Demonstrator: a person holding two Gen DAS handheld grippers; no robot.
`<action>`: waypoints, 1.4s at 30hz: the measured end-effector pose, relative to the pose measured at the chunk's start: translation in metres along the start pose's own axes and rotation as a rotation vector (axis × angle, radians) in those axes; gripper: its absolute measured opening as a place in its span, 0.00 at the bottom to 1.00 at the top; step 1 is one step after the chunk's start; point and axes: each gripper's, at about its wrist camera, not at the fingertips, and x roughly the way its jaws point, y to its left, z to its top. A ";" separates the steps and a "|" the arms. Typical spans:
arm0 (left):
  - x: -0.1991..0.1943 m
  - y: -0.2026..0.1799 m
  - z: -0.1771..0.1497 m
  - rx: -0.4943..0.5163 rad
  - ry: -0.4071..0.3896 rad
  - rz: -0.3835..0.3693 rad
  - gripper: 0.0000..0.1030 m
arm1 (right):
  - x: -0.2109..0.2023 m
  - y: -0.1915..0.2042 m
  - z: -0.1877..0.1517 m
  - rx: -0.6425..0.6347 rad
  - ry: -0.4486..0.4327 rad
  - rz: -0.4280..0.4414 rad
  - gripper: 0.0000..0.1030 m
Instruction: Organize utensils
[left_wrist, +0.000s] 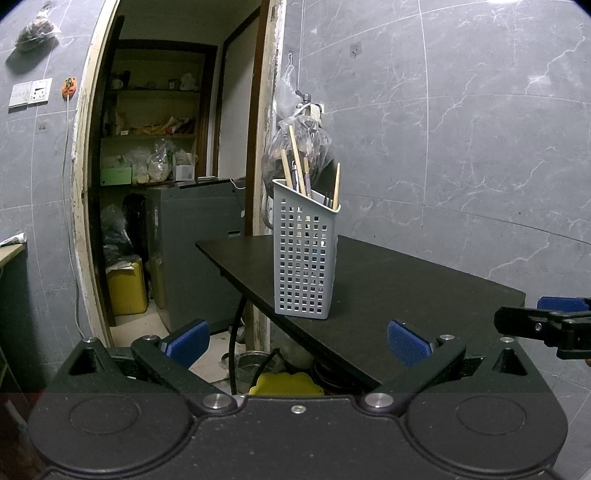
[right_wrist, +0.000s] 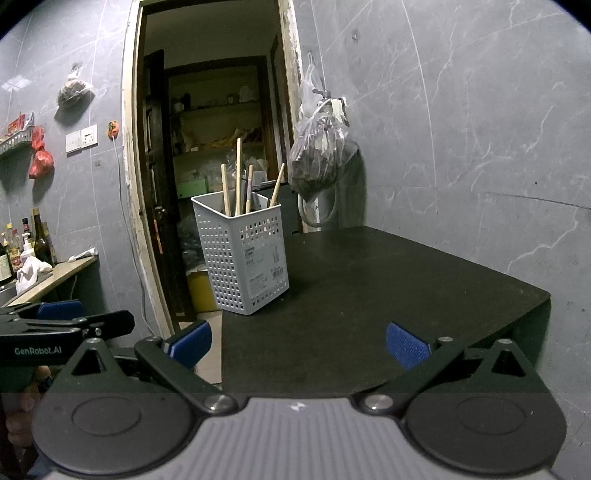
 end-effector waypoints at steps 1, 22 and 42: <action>0.000 0.000 0.000 0.000 0.000 0.000 0.99 | 0.000 0.000 0.000 0.000 0.000 0.000 1.00; 0.001 0.000 -0.002 0.000 0.002 -0.003 0.99 | 0.002 -0.002 0.000 -0.003 0.009 0.002 1.00; 0.005 0.002 -0.005 0.002 0.010 -0.011 0.99 | 0.006 -0.002 -0.001 -0.001 0.027 0.002 1.00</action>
